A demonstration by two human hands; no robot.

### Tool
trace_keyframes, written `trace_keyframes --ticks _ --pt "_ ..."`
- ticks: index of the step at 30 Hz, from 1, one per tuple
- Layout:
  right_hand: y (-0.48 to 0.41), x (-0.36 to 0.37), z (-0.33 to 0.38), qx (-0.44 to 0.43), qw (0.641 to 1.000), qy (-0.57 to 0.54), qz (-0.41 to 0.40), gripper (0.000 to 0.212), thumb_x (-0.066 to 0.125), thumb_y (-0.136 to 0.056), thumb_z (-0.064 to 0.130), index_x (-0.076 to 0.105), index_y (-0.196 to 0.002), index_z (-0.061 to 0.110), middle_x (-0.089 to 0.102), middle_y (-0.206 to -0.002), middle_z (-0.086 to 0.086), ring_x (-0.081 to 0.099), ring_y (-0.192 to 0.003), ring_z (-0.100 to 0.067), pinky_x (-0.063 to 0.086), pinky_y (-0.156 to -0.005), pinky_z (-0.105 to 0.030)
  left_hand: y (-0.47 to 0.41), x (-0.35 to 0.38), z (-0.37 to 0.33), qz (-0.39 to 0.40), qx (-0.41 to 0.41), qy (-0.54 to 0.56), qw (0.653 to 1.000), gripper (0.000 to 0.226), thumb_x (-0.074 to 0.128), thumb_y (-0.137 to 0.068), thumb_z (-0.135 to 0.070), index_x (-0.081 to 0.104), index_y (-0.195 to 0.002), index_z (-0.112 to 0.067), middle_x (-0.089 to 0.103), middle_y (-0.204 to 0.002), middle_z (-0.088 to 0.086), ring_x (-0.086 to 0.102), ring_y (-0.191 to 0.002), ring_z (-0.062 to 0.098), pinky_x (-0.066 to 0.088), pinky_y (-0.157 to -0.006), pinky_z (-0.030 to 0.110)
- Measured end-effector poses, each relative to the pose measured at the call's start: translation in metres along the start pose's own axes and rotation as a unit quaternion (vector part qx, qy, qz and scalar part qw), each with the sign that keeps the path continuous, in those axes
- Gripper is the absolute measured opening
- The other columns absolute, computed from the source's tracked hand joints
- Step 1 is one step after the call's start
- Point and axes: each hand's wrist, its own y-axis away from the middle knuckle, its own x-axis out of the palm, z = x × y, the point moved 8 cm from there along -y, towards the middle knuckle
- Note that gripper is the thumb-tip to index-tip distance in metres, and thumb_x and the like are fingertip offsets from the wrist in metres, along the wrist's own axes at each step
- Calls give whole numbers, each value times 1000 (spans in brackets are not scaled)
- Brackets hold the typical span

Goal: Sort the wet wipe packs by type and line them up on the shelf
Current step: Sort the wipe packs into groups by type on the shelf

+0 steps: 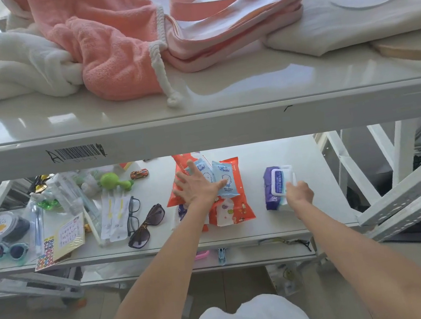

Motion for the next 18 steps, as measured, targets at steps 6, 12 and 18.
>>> trace_keyframes --ticks 6,12,18 --pt "52 17 91 -261 961 73 -47 26 61 -97 21 64 -117 5 62 -120 -19 60 -107 -35 48 -90 -40 4 9 -4 4 9 -26 1000 117 67 -65 -83 10 -150 -28 26 -155 24 21 -147 45 19 -118 62" --pt "83 93 113 -251 956 58 140 43 65 -96 43 52 -121 10 56 -116 -16 60 -97 -27 56 -89 -41 1 0 4 -22 32 18 999 68 59 -89 -62 32 -144 -33 42 -140 22 37 -136 43 29 -113 60" --pt "78 91 106 -259 960 86 63 43 68 -94 38 47 -125 18 51 -117 -15 60 -107 -32 59 -89 -44 4 -21 15 -54 22 161 985 54 77 -86 -34 45 -127 -18 51 -107 14 58 -104 34 49 -83 39"
